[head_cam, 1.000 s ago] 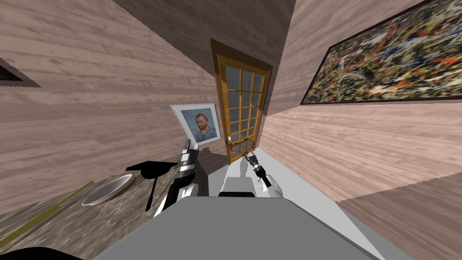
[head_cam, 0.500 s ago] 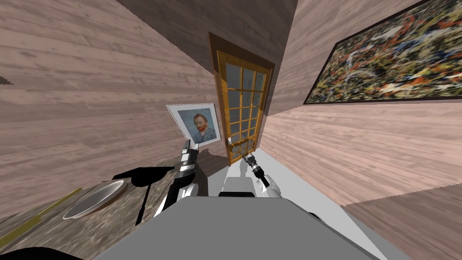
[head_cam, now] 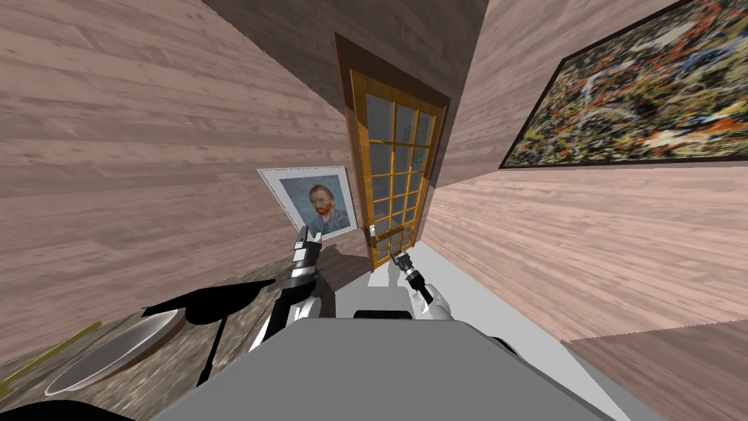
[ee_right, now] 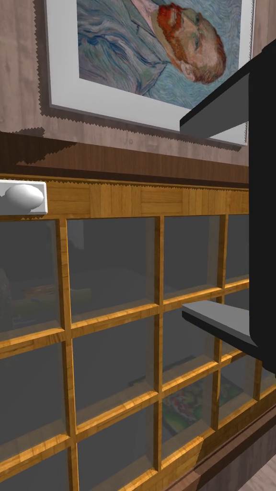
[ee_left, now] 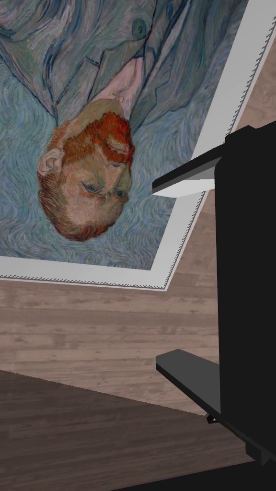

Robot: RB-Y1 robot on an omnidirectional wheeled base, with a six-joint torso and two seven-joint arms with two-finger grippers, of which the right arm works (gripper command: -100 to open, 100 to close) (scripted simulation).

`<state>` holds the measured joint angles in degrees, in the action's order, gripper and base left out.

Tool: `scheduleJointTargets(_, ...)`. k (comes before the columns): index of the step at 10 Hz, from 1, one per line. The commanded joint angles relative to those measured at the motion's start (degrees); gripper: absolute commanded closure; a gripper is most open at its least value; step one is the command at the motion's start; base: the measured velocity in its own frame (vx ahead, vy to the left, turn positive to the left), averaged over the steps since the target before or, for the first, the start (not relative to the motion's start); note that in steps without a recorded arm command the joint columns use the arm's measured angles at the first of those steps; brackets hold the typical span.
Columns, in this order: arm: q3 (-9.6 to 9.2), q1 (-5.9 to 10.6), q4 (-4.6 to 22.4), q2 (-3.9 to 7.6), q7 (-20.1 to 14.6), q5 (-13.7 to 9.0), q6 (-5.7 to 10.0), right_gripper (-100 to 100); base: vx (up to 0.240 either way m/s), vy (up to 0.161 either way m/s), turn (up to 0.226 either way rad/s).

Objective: Pull the door open

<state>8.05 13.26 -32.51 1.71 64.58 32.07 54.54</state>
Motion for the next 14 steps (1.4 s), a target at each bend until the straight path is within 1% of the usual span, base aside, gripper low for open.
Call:
scheduleJointTargets(1, 0.14, 0.65, 1.80, -0.22, 0.89, 0.32, 0.54, -100, 0.039, 0.009, -0.005)
scheduleJointTargets(5, 0.36, 2.28, 5.85, -1.18, 3.34, 1.49, 1.56, -100, 0.088, 0.016, -0.010)
scheduleJointTargets(6, 0.47, 3.03, 7.70, -1.66, 4.46, 2.03, 2.03, -100, 0.129, 0.043, -0.012)
scheduleJointTargets(7, 0.47, 3.03, 7.49, -1.66, 4.46, 2.03, 2.03, -100, 0.108, 0.040, -0.012)
scheduleJointTargets(9, 0.57, 3.77, 9.53, -2.14, 5.57, 2.56, 2.49, -100, 0.085, 0.016, -0.007)
scheduleJointTargets(10, 0.67, 4.56, 11.47, -2.79, 6.75, 3.12, 2.98, -100, 0.146, 0.039, -0.026)
scheduleJointTargets(12, 0.67, 4.56, 11.53, -2.79, 6.75, 3.12, 2.98, -100, 0.106, 0.024, -0.005)
scheduleJointTargets(13, 0.81, 5.52, 13.86, -3.60, 8.20, 3.81, 3.59, -100, 0.164, 0.036, -0.024)
scheduleJointTargets(14, 0.81, 5.52, 13.86, -3.60, 8.20, 3.81, 3.59, -100, 0.164, 0.039, -0.020)
